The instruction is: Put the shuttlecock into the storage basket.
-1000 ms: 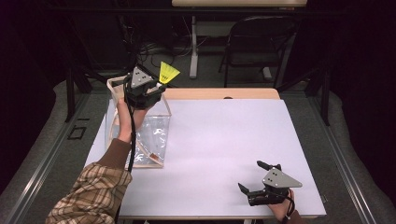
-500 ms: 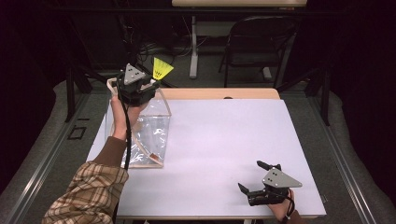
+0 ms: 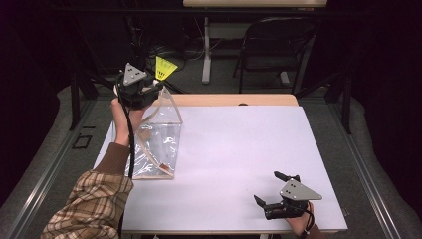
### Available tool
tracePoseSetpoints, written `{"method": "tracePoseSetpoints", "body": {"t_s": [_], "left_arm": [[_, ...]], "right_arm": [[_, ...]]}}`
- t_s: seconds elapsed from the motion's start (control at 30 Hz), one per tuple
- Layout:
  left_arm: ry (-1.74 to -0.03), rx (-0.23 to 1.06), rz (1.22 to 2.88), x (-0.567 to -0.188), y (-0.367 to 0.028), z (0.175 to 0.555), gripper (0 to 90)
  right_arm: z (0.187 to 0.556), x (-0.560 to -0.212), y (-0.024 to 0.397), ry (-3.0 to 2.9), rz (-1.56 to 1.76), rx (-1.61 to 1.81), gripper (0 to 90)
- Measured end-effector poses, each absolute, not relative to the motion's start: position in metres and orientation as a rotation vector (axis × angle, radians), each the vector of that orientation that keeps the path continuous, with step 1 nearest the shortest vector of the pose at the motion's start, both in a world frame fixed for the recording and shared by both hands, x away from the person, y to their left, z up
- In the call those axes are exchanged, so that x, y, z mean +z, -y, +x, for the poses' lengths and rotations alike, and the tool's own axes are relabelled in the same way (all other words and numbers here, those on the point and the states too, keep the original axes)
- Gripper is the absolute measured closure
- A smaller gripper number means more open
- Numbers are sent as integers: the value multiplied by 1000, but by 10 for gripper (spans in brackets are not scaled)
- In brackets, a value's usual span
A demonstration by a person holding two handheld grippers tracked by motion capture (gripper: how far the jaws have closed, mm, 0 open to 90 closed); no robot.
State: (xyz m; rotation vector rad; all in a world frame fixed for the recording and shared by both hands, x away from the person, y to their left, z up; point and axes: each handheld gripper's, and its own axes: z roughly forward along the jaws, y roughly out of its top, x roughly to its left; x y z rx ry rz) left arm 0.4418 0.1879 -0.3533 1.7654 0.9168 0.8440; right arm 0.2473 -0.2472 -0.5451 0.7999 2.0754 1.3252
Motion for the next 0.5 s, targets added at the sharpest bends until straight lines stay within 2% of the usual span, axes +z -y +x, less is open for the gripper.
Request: {"method": "tracePoseSetpoints", "body": {"t_s": [0.5], "left_arm": [[-955, 842, 1750, -359, -204, 448, 646]], "right_arm": [[248, -546, 246, -2086, 804, 1322, 0]]}}
